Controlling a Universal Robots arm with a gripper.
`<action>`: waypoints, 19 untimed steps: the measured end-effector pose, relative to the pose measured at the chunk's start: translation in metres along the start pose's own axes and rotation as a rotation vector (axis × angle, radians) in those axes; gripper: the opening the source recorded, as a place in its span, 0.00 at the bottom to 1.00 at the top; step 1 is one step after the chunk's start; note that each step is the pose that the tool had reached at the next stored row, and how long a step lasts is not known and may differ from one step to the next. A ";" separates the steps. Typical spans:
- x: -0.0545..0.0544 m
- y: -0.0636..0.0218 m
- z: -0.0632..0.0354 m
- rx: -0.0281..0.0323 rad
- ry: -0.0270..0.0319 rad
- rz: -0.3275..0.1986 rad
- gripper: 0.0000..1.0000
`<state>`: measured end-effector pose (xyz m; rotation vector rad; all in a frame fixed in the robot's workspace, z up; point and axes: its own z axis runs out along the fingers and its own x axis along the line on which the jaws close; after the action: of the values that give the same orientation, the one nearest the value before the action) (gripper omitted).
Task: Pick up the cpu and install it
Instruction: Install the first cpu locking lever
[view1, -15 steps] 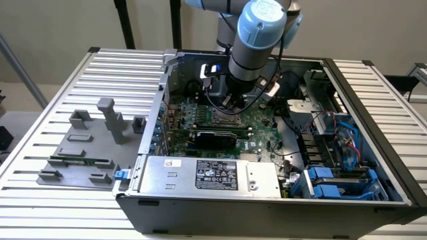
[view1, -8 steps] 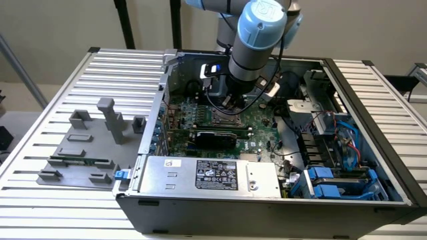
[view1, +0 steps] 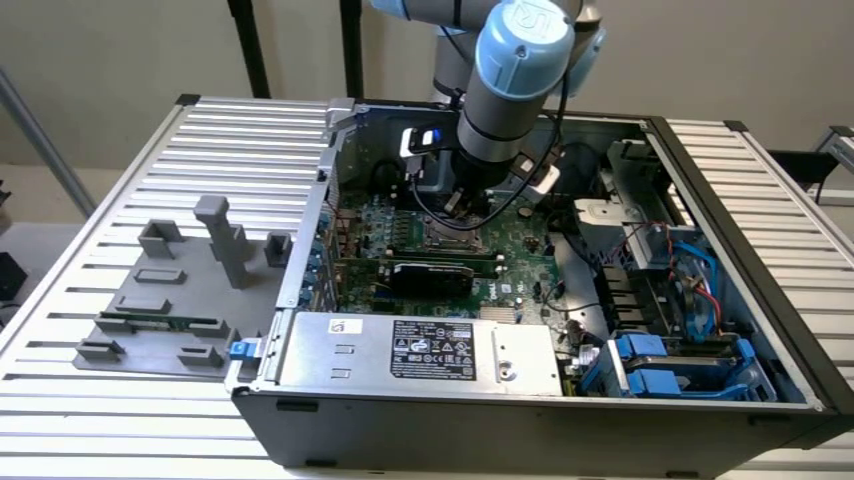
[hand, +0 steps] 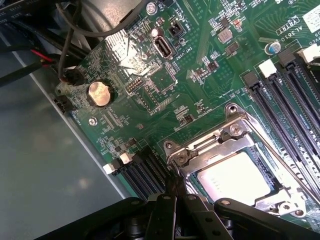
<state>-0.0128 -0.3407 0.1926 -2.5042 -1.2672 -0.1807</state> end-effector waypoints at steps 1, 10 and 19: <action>0.000 0.0000 -0.0003 0.0001 -0.0002 0.000 0.11; -0.001 0.0003 -0.0016 0.0007 -0.0016 0.001 0.11; -0.001 0.0010 0.0014 0.0012 -0.0011 0.001 0.11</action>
<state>-0.0128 -0.3417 0.1907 -2.5040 -1.2667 -0.1784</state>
